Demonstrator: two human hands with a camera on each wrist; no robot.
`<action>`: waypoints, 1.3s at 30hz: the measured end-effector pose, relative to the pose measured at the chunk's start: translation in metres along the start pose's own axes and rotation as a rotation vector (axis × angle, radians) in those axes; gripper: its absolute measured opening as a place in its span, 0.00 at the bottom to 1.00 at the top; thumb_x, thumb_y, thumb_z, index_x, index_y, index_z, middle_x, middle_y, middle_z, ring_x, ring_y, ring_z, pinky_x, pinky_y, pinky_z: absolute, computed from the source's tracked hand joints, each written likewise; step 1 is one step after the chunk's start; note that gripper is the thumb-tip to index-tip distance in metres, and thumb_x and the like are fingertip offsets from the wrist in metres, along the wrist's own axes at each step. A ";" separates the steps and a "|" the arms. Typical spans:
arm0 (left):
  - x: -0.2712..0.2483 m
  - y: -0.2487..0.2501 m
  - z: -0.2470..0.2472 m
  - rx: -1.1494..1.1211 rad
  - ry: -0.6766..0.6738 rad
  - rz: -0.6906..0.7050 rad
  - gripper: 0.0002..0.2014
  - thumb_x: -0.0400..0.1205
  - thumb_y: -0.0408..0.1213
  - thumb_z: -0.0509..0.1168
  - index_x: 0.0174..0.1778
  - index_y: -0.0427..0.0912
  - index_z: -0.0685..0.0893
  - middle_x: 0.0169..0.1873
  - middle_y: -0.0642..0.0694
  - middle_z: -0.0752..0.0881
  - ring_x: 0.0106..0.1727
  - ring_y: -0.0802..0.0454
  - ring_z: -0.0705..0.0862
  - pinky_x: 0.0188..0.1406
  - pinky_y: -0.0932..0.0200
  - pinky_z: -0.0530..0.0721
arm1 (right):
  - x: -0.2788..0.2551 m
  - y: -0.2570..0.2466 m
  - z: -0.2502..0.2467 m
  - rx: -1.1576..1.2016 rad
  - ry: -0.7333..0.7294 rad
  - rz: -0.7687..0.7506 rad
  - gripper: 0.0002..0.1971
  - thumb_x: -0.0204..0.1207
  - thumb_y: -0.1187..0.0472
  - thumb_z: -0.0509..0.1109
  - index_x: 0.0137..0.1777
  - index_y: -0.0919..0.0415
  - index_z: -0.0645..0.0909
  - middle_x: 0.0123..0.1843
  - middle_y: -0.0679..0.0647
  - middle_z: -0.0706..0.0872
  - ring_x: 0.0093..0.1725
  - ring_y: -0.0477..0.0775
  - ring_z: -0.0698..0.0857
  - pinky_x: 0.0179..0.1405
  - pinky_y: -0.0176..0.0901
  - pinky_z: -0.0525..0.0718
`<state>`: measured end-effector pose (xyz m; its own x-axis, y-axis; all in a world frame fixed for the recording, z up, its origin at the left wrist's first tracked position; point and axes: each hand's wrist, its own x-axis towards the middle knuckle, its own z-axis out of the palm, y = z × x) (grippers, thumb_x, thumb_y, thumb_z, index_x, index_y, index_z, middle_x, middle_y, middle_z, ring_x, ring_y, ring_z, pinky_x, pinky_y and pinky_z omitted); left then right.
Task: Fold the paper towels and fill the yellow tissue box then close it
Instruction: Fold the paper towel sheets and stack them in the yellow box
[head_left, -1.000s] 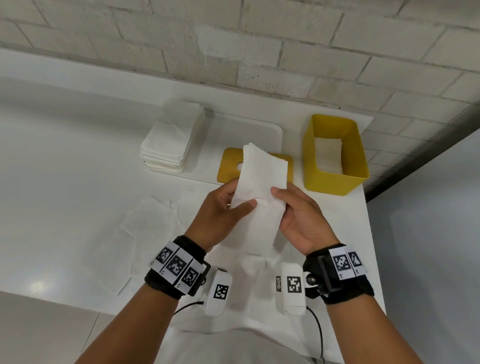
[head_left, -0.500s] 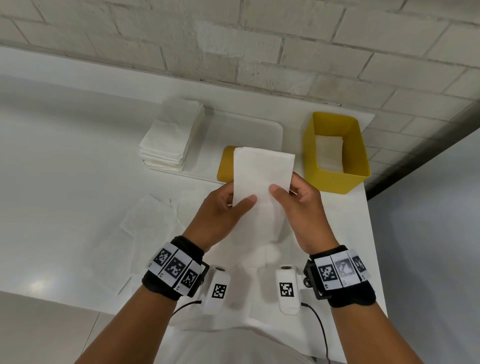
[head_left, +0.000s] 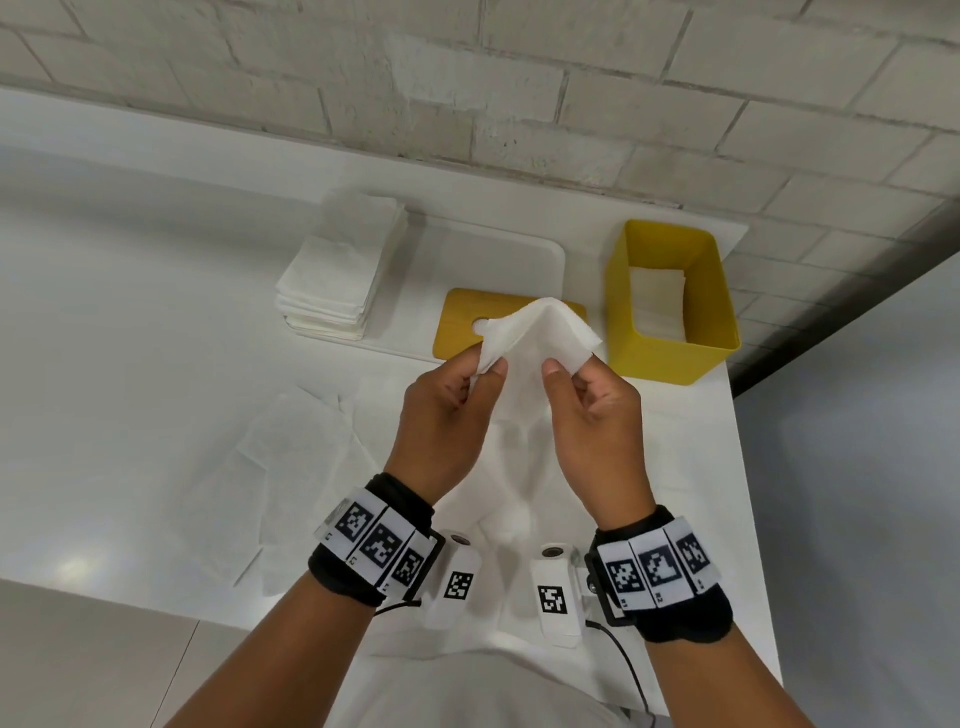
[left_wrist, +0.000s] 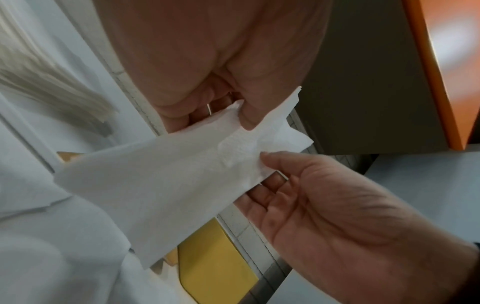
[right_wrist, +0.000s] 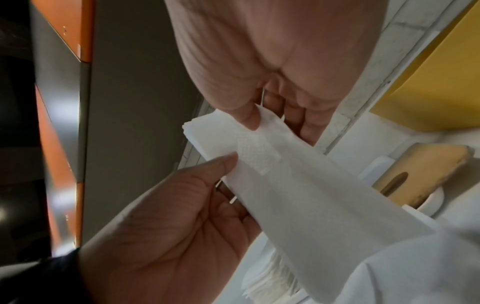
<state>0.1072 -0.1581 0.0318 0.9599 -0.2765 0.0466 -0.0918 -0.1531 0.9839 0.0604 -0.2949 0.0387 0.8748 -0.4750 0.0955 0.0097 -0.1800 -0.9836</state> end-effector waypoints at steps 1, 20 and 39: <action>0.000 -0.002 0.001 -0.002 -0.002 -0.008 0.10 0.90 0.47 0.62 0.60 0.57 0.89 0.45 0.50 0.94 0.48 0.47 0.92 0.53 0.36 0.90 | -0.001 0.001 0.001 -0.010 -0.009 -0.001 0.11 0.87 0.60 0.67 0.64 0.51 0.88 0.50 0.42 0.93 0.52 0.40 0.91 0.52 0.35 0.88; 0.000 -0.043 0.000 0.204 -0.118 -0.158 0.05 0.85 0.49 0.70 0.52 0.54 0.87 0.43 0.58 0.91 0.46 0.61 0.90 0.44 0.65 0.86 | -0.004 0.041 -0.003 -0.142 -0.108 0.121 0.07 0.86 0.57 0.67 0.54 0.48 0.88 0.46 0.42 0.93 0.47 0.43 0.90 0.50 0.42 0.89; 0.011 -0.032 0.003 -0.516 -0.094 -0.519 0.17 0.88 0.40 0.67 0.74 0.50 0.81 0.64 0.49 0.91 0.64 0.48 0.90 0.69 0.49 0.84 | -0.005 0.044 -0.026 0.640 0.140 0.517 0.14 0.86 0.71 0.63 0.66 0.61 0.86 0.61 0.57 0.92 0.62 0.57 0.91 0.59 0.51 0.90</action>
<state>0.1199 -0.1594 0.0003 0.8173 -0.3734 -0.4390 0.5263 0.1731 0.8325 0.0438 -0.3224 -0.0014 0.7769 -0.4735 -0.4150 -0.0663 0.5939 -0.8018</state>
